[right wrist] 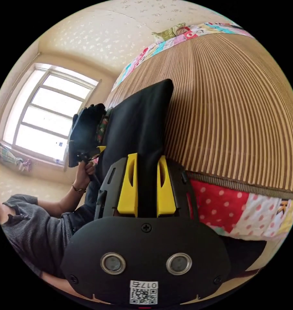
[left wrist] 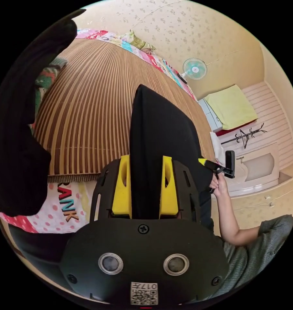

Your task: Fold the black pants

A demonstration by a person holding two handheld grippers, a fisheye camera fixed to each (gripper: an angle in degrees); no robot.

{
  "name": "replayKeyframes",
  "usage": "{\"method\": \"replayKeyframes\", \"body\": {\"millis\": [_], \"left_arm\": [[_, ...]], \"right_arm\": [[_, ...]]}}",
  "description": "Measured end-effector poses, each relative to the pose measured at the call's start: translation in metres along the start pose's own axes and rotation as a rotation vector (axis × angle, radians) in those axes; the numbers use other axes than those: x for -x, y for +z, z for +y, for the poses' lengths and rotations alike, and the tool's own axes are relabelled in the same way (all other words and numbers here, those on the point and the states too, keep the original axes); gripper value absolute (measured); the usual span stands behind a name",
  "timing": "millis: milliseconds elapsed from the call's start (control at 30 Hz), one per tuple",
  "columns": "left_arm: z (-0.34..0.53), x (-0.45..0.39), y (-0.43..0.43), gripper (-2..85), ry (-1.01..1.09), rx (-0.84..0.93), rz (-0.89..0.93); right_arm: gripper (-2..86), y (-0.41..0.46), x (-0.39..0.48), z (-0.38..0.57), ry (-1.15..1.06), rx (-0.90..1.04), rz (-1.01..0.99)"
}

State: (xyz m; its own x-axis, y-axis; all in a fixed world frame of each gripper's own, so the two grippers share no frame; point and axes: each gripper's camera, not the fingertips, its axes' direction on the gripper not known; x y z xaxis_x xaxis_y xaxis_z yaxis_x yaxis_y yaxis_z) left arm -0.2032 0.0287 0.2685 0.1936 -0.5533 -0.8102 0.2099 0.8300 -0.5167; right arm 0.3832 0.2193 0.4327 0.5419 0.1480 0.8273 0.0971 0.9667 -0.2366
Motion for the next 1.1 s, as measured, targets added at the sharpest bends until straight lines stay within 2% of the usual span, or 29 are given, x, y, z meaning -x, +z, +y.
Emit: {"method": "replayKeyframes", "body": {"millis": [33, 100, 133, 167, 233, 300, 333, 367, 400, 467, 533, 633, 700, 733, 800, 867, 933, 1033, 1100], "left_arm": [[0.001, -0.005, -0.004, 13.2, -0.008, -0.018, -0.019], [0.011, -0.042, -0.034, 8.3, 0.055, -0.163, -0.129], [0.013, -0.054, -0.041, 6.8, 0.086, -0.189, -0.129], [0.015, -0.077, -0.050, 5.2, 0.152, -0.212, -0.084], [0.014, -0.108, -0.046, 4.9, 0.257, -0.189, 0.028], [0.015, -0.136, -0.006, 1.8, 0.337, -0.071, 0.033], [0.016, -0.142, 0.010, 0.4, 0.354, -0.034, -0.006], [0.021, -0.150, 0.046, -0.2, 0.386, 0.065, -0.123], [0.029, -0.157, 0.075, -0.5, 0.426, 0.122, -0.231], [0.045, -0.169, 0.068, -0.8, 0.489, 0.042, -0.281], [0.045, -0.174, 0.056, -0.8, 0.484, 0.062, -0.310], [0.036, -0.139, 0.003, -0.4, 0.299, -0.086, -0.234], [0.021, -0.079, -0.033, 2.3, 0.107, -0.161, -0.060], [0.017, -0.065, -0.037, 4.1, 0.081, -0.158, -0.016], [0.003, -0.018, -0.040, 15.6, -0.004, -0.106, 0.098], [0.003, 0.000, -0.037, 19.8, -0.027, -0.080, 0.156], [0.008, 0.003, -0.034, 20.3, -0.023, -0.074, 0.181], [0.009, -0.007, -0.030, 19.2, -0.013, -0.044, 0.176], [-0.003, -0.009, -0.035, 19.2, -0.027, -0.027, 0.157]], "right_arm": [[9.3, -0.005, 0.004, 0.008, 0.042, -0.040, 0.053], [7.7, -0.024, 0.030, 0.022, 0.102, -0.188, 0.255], [4.6, -0.041, 0.071, 0.042, 0.066, -0.414, 0.449], [2.7, -0.045, 0.117, 0.063, -0.080, -0.607, 0.583], [1.8, -0.025, 0.165, 0.075, -0.369, -0.660, 0.605], [1.3, 0.011, 0.175, 0.055, -0.490, -0.471, 0.459], [1.0, 0.050, 0.161, 0.027, -0.443, -0.234, 0.383], [0.9, 0.096, 0.136, 0.005, -0.358, -0.020, 0.393], [0.9, 0.106, 0.126, 0.003, -0.353, -0.007, 0.372], [1.0, 0.103, 0.118, -0.001, -0.367, 0.005, 0.327], [1.2, 0.093, 0.127, -0.007, -0.352, 0.068, 0.372], [2.3, 0.056, 0.125, -0.007, -0.272, -0.009, 0.487], [3.9, 0.024, 0.095, -0.007, -0.146, -0.105, 0.499], [8.4, 0.004, 0.065, -0.008, -0.054, -0.155, 0.473], [14.0, -0.013, 0.015, -0.015, 0.029, -0.145, 0.338], [17.9, -0.015, -0.045, -0.027, 0.080, -0.058, 0.065], [18.1, -0.016, -0.065, -0.028, 0.078, -0.049, -0.024], [18.1, -0.009, -0.062, -0.022, 0.031, 0.023, -0.008], [17.7, -0.005, -0.070, -0.015, 0.033, 0.056, -0.064]]}}
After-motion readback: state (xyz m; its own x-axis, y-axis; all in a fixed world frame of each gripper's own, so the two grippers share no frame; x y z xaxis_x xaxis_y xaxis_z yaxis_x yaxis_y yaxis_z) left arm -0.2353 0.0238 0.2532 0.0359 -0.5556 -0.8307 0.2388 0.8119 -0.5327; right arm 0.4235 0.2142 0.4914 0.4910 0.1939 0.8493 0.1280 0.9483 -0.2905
